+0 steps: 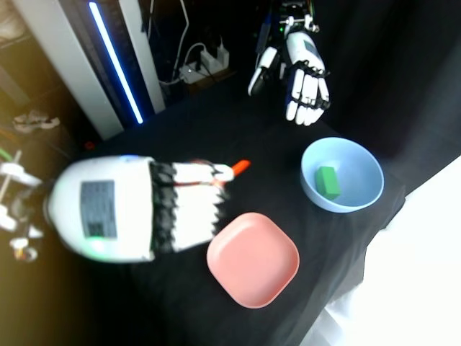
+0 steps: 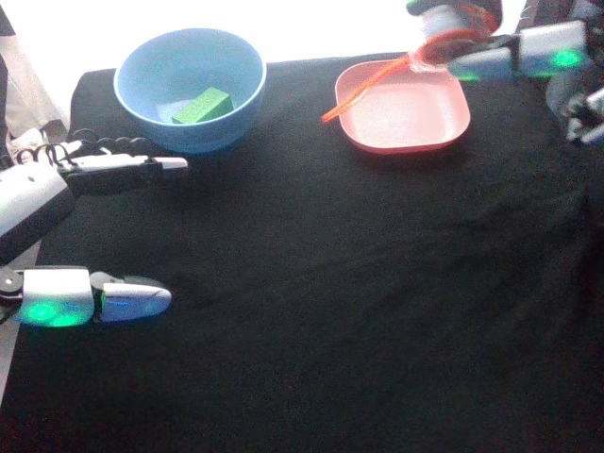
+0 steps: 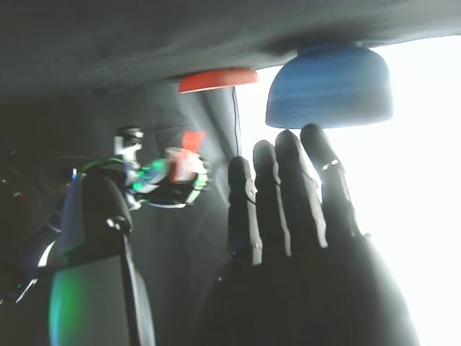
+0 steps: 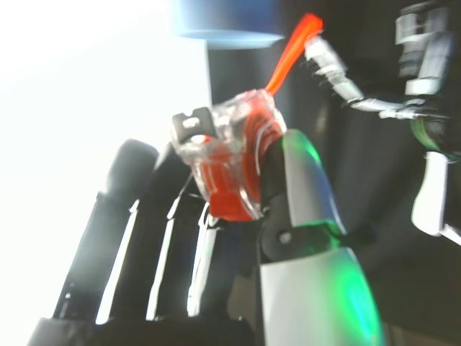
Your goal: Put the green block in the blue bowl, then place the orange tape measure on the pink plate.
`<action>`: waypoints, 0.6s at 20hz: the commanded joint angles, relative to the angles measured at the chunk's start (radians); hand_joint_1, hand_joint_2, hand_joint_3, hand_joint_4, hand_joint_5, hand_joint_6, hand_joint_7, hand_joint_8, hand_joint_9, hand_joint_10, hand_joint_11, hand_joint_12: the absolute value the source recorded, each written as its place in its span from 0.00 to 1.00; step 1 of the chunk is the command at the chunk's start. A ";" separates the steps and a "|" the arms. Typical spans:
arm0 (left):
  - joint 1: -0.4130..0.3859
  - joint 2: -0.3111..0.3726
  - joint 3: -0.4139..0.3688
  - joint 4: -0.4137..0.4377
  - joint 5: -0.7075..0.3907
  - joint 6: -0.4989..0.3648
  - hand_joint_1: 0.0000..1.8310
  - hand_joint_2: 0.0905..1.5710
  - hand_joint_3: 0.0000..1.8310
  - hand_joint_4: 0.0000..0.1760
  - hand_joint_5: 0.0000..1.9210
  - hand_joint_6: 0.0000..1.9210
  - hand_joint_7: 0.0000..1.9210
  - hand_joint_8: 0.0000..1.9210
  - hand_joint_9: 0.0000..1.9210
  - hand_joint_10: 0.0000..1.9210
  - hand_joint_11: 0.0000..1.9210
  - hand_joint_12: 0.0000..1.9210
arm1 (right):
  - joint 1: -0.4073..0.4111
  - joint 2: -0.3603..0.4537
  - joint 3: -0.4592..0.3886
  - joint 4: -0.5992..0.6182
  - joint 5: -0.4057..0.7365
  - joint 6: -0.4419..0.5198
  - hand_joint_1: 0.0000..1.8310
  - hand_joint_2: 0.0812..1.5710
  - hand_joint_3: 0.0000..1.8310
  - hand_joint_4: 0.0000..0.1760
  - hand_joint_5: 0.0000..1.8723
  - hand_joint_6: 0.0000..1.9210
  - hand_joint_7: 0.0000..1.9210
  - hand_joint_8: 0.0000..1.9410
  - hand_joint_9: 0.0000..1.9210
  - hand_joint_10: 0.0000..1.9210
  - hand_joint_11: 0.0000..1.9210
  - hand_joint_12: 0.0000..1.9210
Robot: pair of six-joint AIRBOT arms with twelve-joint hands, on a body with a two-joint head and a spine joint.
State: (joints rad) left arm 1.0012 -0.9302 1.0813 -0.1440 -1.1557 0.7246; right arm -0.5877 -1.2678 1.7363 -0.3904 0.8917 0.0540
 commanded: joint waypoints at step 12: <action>-0.014 -0.003 0.012 -0.005 -0.110 -0.017 0.43 0.57 0.00 0.23 0.25 0.00 0.24 0.00 0.19 0.00 0.00 0.49 | 0.040 -0.210 0.227 -0.117 -0.285 0.009 0.62 0.60 0.00 0.00 0.32 0.00 0.41 0.02 0.43 0.11 0.28 0.49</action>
State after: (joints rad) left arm 0.9989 -0.9318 1.0882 -0.1371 -1.1492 0.7139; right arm -0.5652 -1.4773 1.9575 -0.5484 0.5240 0.0555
